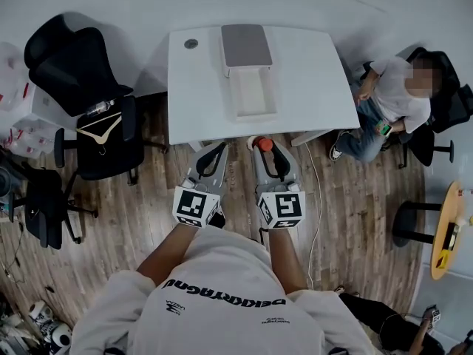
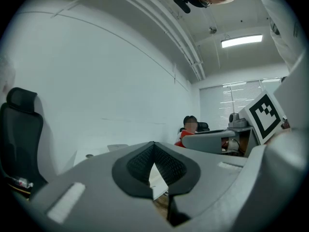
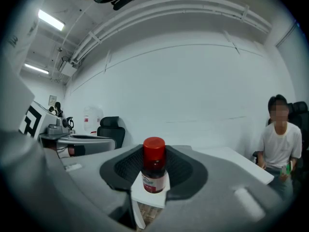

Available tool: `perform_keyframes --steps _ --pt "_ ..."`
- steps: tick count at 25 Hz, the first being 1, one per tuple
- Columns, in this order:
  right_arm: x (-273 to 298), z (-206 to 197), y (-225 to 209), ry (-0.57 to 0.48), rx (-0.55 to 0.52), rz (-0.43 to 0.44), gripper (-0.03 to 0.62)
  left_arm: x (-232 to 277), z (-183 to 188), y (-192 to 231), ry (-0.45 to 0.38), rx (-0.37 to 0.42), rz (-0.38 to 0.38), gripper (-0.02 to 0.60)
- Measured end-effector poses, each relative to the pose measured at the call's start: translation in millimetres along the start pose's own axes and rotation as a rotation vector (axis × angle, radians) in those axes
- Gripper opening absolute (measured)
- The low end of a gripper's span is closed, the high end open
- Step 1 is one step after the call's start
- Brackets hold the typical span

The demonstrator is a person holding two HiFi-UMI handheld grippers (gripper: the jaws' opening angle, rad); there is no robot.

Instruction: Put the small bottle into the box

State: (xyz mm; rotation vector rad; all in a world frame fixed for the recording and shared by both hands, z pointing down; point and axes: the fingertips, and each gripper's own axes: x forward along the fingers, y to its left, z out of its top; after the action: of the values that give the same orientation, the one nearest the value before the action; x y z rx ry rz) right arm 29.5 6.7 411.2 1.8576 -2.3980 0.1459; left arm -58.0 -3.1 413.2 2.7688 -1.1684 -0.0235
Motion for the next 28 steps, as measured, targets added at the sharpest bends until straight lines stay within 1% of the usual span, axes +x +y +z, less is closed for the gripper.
perform_keyframes --steps 4,7,12,17,22,28 --pt "24 5 -3 0.006 0.001 -0.019 0.135 16 2 17 0.0 -0.021 -0.016 0.002" --pt "35 11 -6 0.001 -0.006 -0.029 0.135 23 4 24 -0.005 -0.021 -0.027 0.002" --pt "50 13 -15 0.009 -0.014 -0.041 0.135 36 6 39 -0.011 -0.027 -0.021 0.002" --pt "61 13 -26 0.015 -0.012 -0.045 0.135 48 7 44 -0.011 -0.037 -0.014 0.002" --pt "81 11 -41 0.027 -0.022 -0.012 0.135 73 4 50 -0.01 -0.038 0.014 0.002" --pt "101 8 -69 0.034 -0.023 0.039 0.135 107 2 47 -0.003 -0.036 0.058 0.002"
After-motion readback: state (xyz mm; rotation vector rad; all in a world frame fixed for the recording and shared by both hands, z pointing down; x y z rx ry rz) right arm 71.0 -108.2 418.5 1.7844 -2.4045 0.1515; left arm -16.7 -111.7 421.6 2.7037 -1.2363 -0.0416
